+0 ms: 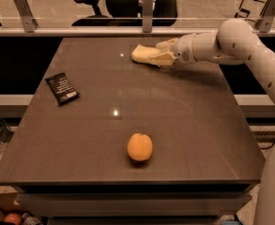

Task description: Move sponge near orange

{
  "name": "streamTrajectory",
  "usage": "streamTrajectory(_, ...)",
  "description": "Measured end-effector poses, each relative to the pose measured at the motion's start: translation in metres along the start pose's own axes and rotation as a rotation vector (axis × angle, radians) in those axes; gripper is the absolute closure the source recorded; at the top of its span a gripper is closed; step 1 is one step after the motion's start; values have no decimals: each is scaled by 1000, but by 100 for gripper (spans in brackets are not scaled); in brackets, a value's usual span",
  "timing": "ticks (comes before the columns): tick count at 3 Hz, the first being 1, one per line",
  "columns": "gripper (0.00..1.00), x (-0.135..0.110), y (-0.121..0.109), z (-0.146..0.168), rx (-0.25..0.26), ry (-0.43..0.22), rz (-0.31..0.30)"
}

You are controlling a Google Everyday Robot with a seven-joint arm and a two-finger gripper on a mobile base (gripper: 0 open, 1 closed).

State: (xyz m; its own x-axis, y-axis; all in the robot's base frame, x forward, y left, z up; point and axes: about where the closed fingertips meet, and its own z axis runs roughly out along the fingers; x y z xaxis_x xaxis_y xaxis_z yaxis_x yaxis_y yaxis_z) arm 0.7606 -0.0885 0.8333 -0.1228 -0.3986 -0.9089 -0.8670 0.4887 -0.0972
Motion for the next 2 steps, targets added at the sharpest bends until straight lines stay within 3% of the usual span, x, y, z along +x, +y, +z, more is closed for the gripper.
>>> streamTrajectory(1,87,7,5,-7,11,19,2)
streamTrajectory(2,100,3,7,-18,31,24,-12)
